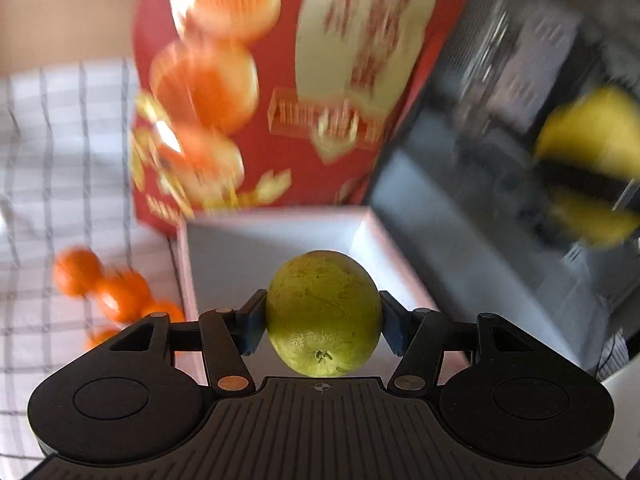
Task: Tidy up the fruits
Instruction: 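Lift the pear with the left tool while the right tool grasps the other pear, then lower both held pears into the pink box and open both tools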
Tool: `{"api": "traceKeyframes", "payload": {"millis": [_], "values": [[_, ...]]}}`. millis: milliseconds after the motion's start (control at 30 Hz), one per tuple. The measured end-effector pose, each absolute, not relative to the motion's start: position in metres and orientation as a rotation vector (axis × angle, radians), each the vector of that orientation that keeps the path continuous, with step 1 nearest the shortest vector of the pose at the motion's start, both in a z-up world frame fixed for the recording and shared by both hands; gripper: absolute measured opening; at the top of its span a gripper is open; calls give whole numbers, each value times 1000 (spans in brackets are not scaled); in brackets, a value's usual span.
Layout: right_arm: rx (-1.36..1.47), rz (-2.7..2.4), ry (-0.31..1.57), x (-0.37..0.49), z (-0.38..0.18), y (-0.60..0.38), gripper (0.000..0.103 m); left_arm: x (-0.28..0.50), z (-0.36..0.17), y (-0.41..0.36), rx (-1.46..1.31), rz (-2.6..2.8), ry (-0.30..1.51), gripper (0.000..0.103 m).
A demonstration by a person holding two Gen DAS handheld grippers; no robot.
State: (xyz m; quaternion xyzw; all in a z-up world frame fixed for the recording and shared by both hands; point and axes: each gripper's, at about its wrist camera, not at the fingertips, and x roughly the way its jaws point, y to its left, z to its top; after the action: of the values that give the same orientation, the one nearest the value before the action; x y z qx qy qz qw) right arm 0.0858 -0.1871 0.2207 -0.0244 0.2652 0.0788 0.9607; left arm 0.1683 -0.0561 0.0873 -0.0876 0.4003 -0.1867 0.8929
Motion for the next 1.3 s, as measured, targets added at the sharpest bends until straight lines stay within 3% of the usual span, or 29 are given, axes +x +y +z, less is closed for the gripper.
{"api": "traceKeyframes", "payload": {"millis": [467, 733, 933, 1133, 1300], "values": [[-68, 105, 618, 113, 198, -185, 60, 195, 19, -114, -171, -417, 1042, 64], [-46, 110, 620, 116, 198, -188, 60, 180, 30, -105, -183, -448, 938, 62], [-20, 47, 571, 117, 203, -193, 60, 154, 62, -63, -229, -523, 756, 60], [15, 59, 614, 126, 196, -192, 60, 100, 71, 30, -351, -447, 555, 60], [29, 86, 780, 162, 160, -172, 60, 78, 48, 103, -411, -311, 585, 60]]}}
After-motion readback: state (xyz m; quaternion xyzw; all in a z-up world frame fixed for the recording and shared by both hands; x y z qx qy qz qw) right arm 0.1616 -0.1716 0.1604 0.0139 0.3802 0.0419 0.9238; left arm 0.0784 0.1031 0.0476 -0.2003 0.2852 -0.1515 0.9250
